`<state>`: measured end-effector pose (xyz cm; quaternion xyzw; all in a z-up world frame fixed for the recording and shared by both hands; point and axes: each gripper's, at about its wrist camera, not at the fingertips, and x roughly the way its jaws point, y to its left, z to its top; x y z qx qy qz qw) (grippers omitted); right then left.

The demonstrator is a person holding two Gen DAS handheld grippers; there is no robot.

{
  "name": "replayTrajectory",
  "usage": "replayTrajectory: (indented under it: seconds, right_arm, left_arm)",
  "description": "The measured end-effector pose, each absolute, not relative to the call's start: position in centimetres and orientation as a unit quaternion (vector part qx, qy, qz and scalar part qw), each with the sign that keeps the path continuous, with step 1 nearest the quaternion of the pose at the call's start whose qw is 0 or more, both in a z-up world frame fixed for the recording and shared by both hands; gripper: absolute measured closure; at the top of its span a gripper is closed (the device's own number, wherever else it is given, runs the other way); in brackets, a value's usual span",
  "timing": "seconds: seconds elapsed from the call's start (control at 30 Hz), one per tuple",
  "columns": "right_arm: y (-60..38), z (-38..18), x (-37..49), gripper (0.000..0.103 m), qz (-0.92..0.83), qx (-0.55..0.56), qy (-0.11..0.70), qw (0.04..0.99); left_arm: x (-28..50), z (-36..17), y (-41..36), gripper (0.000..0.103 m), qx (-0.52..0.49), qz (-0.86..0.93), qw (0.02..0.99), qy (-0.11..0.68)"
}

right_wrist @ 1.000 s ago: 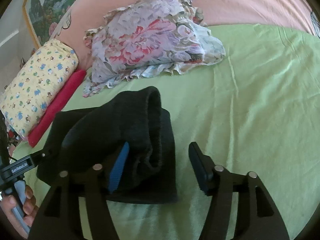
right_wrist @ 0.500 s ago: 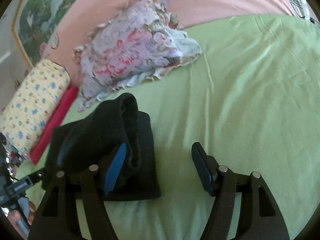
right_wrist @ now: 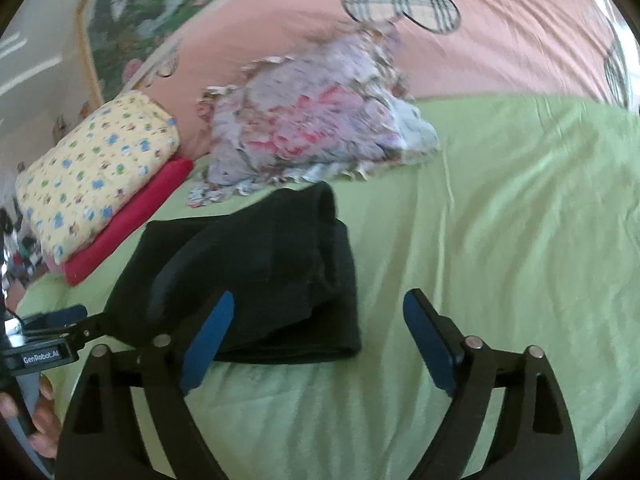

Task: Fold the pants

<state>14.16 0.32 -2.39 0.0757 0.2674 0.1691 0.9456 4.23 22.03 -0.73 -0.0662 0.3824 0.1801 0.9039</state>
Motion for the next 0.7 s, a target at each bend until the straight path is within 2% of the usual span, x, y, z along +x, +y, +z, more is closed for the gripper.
replayTrajectory:
  seconds: [0.23,0.47,0.7]
  right_arm:
    - [2.7,-2.1,12.7,0.003,0.200,0.016,0.252,0.947]
    - [5.3,-2.6,11.9,0.003,0.226,-0.044,0.254,0.939]
    - [5.4,-2.7,11.9,0.003,0.230,-0.047,0.258,0.937]
  left_arm:
    - [3.5,-1.3,21.7,0.019,-0.059,0.186,0.901,0.387]
    - [3.1,-1.9,22.1,0.019,-0.061,0.189,0.900,0.388]
    - [3.0,-2.4,22.1,0.018,-0.062,0.183,0.904,0.382]
